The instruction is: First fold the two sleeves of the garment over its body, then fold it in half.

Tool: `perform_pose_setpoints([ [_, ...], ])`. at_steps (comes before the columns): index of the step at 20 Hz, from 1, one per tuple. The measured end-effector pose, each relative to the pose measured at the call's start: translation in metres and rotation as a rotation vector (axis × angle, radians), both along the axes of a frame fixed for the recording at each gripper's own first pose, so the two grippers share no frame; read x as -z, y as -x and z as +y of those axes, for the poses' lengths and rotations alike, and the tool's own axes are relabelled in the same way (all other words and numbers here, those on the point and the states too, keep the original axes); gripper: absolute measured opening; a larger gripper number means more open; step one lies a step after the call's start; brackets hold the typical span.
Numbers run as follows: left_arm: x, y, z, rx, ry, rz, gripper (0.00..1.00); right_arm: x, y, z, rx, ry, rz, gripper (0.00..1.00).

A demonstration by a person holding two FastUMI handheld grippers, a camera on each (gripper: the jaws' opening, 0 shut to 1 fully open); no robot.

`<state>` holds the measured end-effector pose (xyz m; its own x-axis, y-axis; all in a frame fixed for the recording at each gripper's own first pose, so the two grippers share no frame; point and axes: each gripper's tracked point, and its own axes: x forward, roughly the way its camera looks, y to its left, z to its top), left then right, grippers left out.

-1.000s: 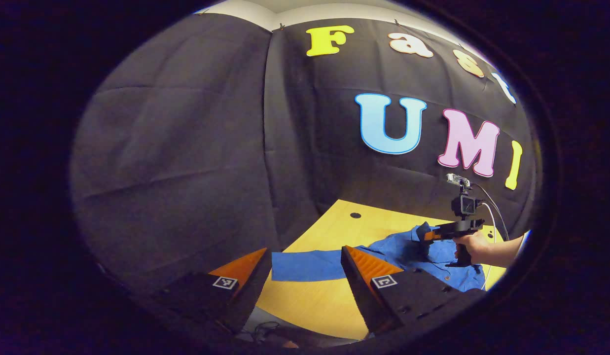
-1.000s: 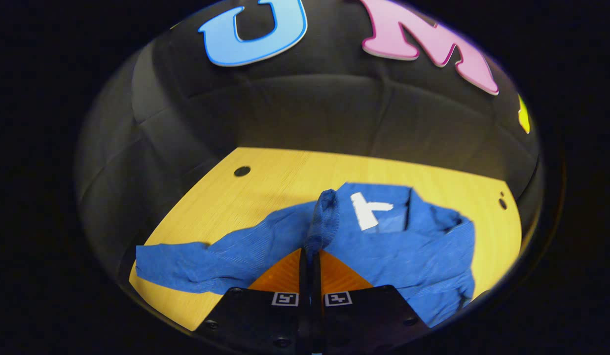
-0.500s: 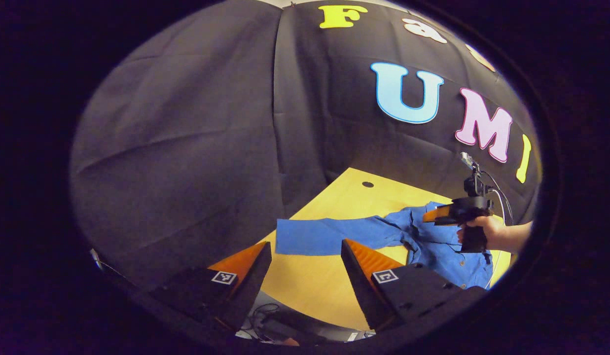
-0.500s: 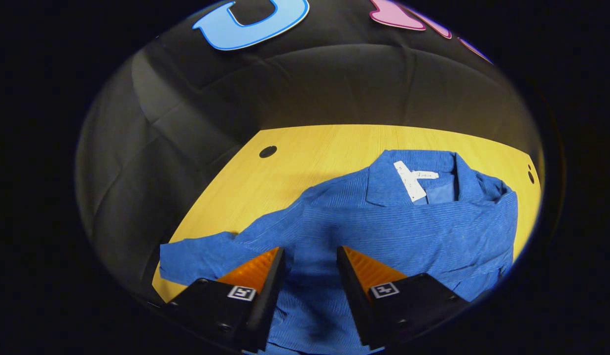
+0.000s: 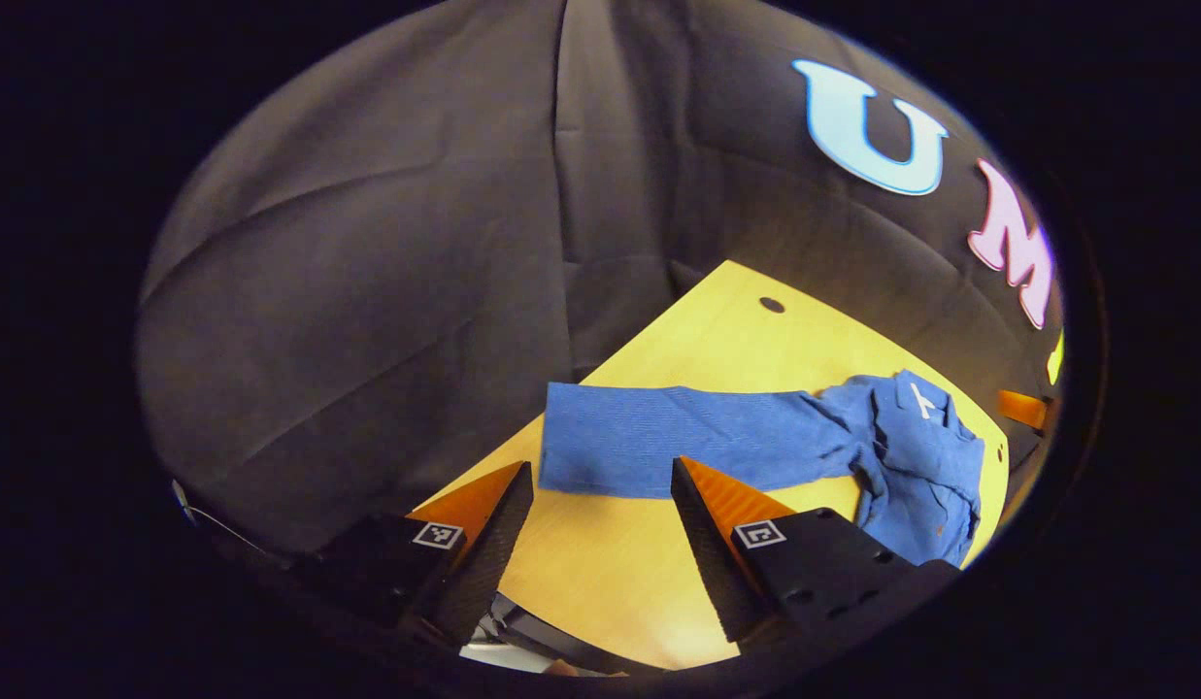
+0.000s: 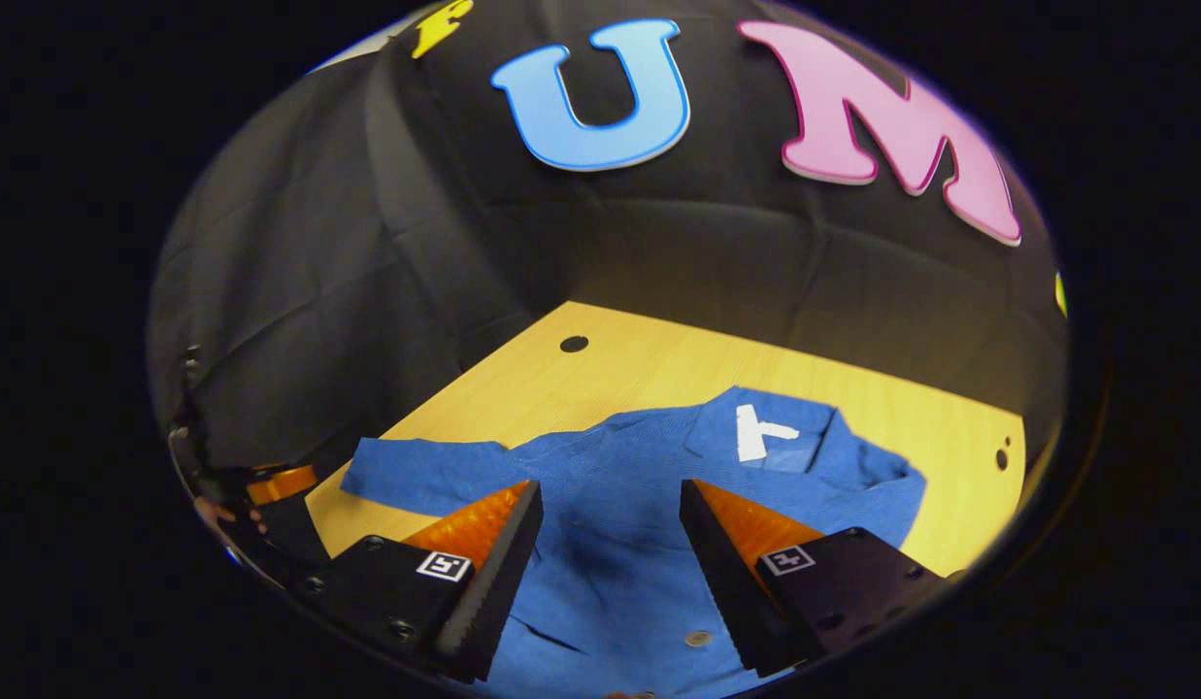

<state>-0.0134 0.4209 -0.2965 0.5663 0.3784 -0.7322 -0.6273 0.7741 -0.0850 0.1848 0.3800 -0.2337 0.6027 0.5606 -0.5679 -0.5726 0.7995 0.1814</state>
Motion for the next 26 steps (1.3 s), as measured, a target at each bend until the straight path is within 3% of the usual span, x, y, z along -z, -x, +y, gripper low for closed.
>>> perform_pose_setpoints([
  [4,0.031,-0.015,0.024,0.004,0.037,0.099,0.84,-0.060,0.021,-0.052,0.039,-0.047,-0.065,0.92],
  [9,0.051,-0.033,0.031,0.067,0.065,0.188,0.84,-0.069,0.036,-0.103,0.114,-0.015,-0.079,0.91],
  [16,0.076,-0.035,0.039,0.051,0.133,0.237,0.84,-0.069,0.048,-0.118,0.154,-0.032,-0.052,0.92],
  [21,0.085,-0.046,0.028,0.140,0.114,0.277,0.81,-0.072,0.054,-0.105,0.150,-0.063,-0.028,0.92],
  [26,0.077,-0.052,0.026,0.102,0.241,0.231,0.09,-0.068,0.063,-0.102,0.136,-0.056,-0.015,0.92],
])
